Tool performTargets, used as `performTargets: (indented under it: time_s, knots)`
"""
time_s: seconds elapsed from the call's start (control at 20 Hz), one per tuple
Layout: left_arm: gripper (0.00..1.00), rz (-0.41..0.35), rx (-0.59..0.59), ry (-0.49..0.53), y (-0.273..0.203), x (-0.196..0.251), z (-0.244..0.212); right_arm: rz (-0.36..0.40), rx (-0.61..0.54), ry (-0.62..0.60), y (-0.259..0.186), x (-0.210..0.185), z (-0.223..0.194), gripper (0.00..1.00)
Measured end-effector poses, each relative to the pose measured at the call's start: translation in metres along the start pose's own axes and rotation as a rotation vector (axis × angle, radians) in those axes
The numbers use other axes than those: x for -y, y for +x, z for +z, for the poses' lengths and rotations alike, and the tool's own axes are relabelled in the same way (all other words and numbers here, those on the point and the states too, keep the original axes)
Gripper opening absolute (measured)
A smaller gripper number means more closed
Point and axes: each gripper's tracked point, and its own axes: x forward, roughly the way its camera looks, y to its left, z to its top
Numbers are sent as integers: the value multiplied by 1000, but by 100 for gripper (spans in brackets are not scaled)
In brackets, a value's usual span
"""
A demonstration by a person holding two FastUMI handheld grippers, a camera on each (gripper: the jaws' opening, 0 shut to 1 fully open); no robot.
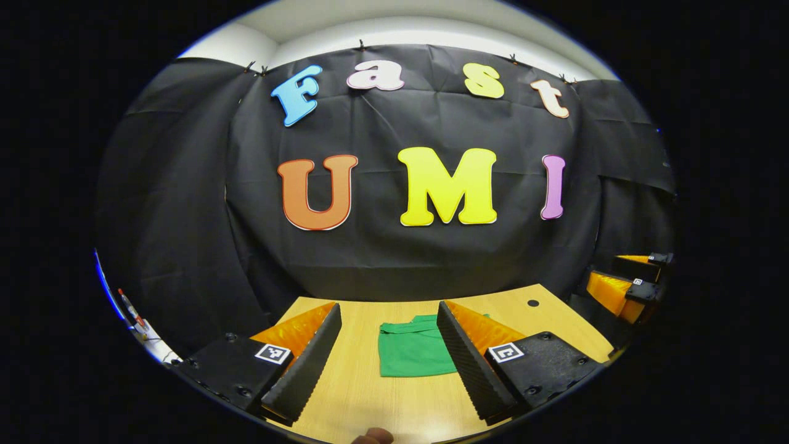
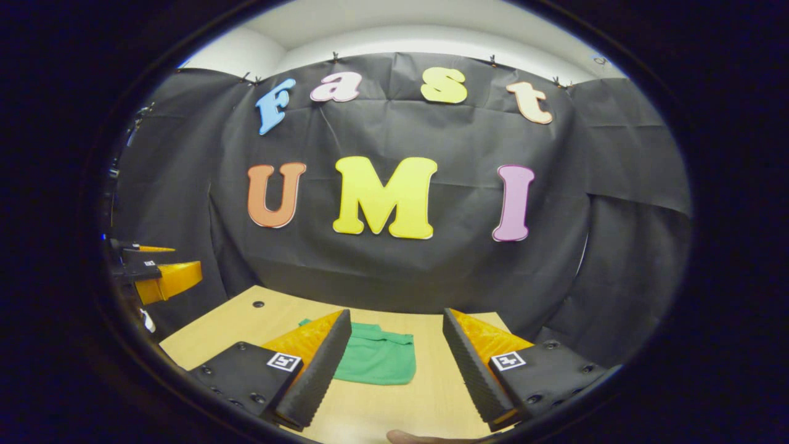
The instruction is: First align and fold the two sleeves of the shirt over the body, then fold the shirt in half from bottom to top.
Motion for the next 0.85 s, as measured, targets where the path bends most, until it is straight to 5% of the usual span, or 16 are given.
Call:
performTargets:
  time_s: [0.25,0.85]
  knots:
    - [94,-17,11,-19,-5,5,-6,35,5,-23,-5,-25,2,95]
    - [100,-21,-15,-52,-1,-1,-17,76,-30,-60,1,-52,-9,95]
